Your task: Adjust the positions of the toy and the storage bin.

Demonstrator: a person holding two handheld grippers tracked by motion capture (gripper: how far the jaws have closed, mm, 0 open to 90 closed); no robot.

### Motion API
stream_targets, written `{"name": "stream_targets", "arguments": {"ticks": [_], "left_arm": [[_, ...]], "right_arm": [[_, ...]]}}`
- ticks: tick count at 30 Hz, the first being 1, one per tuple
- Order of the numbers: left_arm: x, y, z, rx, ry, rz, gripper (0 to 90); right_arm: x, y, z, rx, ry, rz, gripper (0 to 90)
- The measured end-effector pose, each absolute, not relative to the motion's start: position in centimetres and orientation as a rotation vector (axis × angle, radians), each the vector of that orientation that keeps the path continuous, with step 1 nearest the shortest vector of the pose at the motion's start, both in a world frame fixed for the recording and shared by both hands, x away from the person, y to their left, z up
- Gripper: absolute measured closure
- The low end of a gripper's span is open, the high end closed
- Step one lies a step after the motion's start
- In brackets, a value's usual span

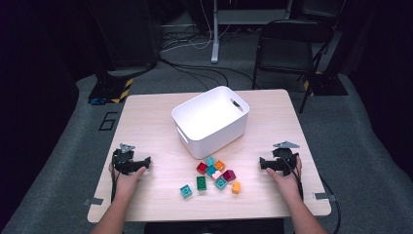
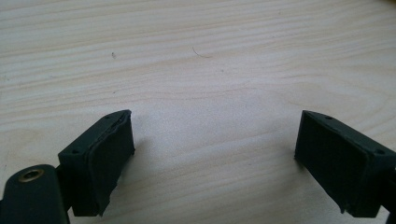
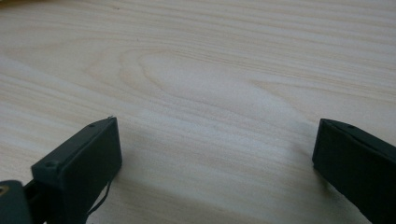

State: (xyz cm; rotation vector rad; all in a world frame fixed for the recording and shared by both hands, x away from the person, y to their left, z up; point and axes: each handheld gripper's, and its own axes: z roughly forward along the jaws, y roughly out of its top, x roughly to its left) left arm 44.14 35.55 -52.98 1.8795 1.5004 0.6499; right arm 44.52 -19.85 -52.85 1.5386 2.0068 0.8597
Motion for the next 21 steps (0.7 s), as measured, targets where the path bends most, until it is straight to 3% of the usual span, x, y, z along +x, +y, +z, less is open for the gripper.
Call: {"name": "stream_targets", "arguments": {"ticks": [21], "left_arm": [[44.23,35.50,-52.99,1.869,1.499,0.659,14.7]], "right_arm": [[44.43,-19.79,-52.84,1.539,2.007,0.860,1.1]]}}
